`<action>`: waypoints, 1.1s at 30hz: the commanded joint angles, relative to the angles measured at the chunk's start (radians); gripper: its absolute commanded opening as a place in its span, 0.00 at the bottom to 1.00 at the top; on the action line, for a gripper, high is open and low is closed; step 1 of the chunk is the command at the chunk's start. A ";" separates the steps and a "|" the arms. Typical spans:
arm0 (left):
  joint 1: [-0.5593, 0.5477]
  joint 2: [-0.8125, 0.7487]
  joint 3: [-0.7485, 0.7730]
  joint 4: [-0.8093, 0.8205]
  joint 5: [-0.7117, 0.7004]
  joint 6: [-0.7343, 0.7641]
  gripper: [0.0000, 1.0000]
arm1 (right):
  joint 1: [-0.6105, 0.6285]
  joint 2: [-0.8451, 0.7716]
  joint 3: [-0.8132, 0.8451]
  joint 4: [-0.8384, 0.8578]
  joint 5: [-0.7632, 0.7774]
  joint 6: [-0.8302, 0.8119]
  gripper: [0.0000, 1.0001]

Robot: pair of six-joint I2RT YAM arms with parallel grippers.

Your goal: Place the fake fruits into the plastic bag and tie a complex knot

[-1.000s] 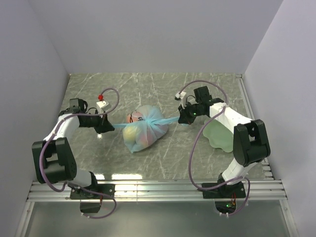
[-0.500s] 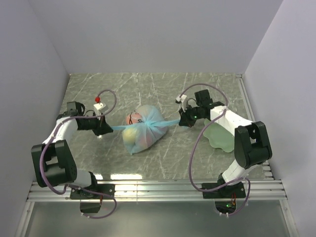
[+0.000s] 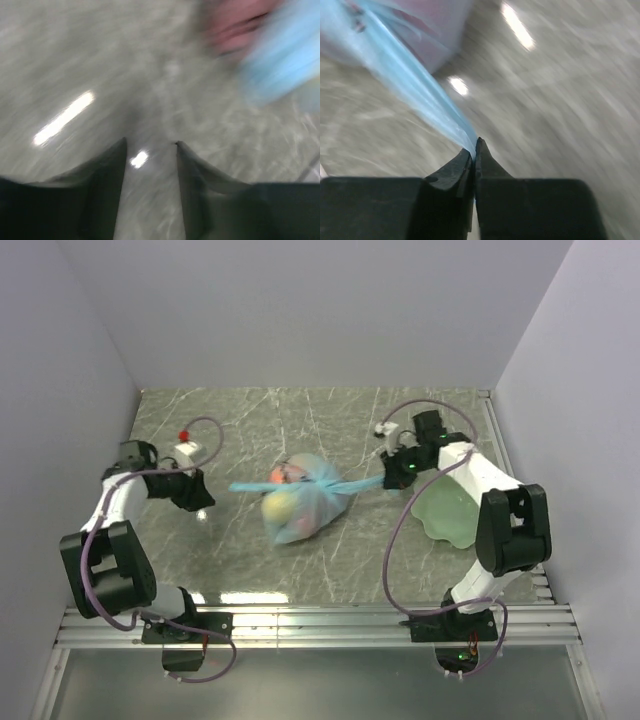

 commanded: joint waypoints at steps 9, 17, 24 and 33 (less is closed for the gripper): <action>0.045 -0.118 0.232 -0.039 -0.135 -0.209 0.99 | -0.162 -0.131 0.150 -0.315 0.006 -0.015 0.85; -0.008 -0.071 0.430 0.071 -0.210 -0.547 0.99 | -0.161 -0.157 0.294 -0.247 -0.083 0.156 0.94; -0.189 0.162 0.686 -0.016 -0.463 -0.711 0.99 | -0.147 -0.024 0.395 -0.026 -0.030 0.452 0.96; -0.307 0.345 0.699 0.054 -0.595 -0.818 0.99 | -0.018 0.165 0.498 0.056 0.180 0.525 0.98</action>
